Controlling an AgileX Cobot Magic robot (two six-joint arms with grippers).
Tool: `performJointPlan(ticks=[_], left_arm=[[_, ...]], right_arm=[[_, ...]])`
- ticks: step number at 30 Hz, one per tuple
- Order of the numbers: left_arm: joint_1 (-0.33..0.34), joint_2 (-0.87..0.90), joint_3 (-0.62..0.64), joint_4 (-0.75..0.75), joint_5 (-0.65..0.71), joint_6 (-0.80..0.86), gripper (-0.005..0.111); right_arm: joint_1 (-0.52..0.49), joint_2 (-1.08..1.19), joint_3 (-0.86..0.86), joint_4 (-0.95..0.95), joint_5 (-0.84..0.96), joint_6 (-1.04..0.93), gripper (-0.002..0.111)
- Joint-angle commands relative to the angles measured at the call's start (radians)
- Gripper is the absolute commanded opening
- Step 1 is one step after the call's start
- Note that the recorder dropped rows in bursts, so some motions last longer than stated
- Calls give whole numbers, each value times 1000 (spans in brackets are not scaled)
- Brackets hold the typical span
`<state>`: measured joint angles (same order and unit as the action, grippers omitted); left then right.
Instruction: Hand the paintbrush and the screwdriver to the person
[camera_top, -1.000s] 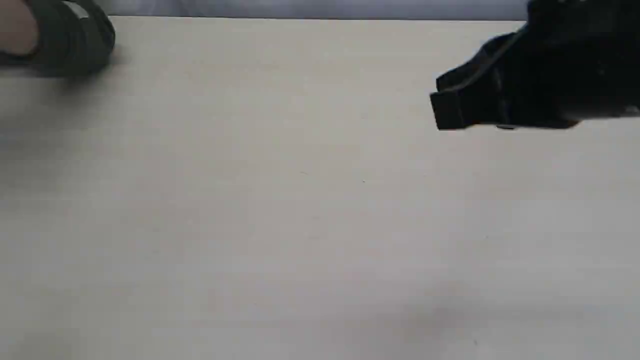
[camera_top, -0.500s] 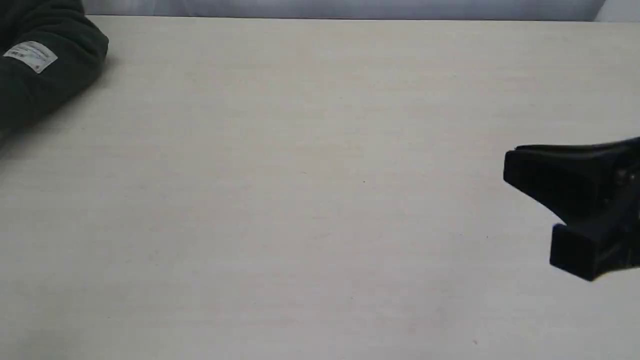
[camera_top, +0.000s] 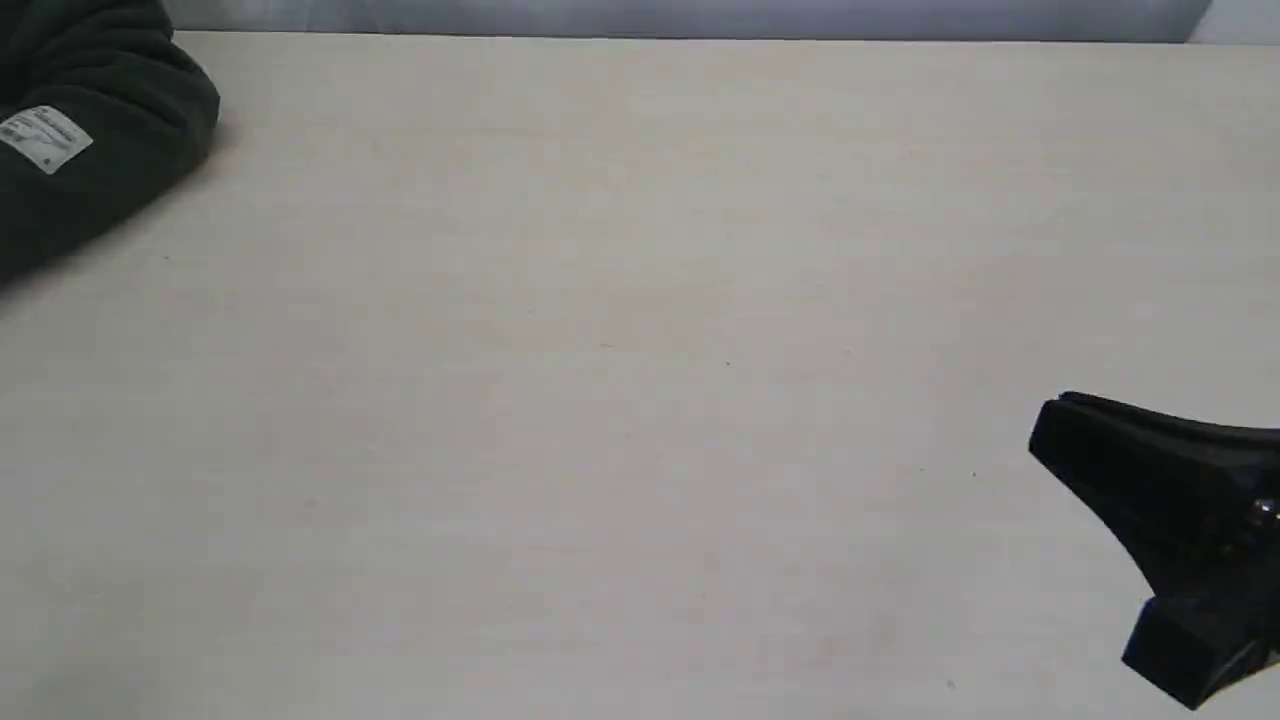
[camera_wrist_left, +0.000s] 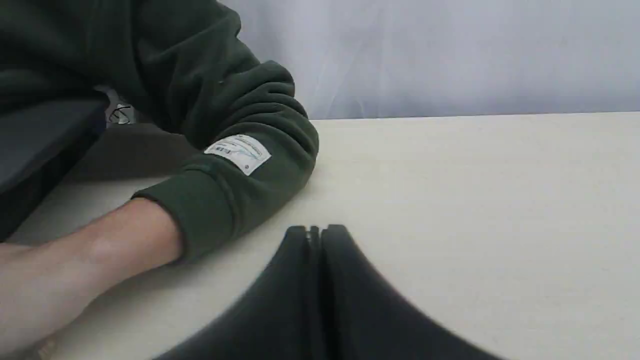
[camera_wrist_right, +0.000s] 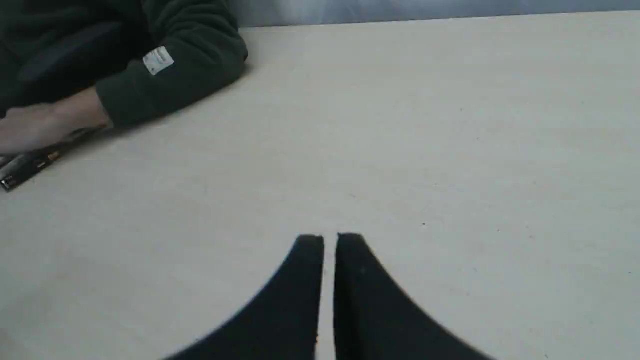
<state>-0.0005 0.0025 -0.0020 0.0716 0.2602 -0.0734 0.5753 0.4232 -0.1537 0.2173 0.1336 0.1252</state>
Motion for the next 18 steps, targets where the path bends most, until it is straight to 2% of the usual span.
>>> performJointPlan(ticks=[1, 12, 18], left_arm=[[-7, -2, 2, -5, -8, -2, 0], [-7, -2, 2, -5, -10, -2, 0], [-7, -2, 2, -5, -10, -2, 0]], right_arm=[[-2, -35, 51, 7, -86, -1, 4], [-2, -163, 154, 7, -134, -21, 4], [-2, -237, 154, 0, -79, -43, 4]])
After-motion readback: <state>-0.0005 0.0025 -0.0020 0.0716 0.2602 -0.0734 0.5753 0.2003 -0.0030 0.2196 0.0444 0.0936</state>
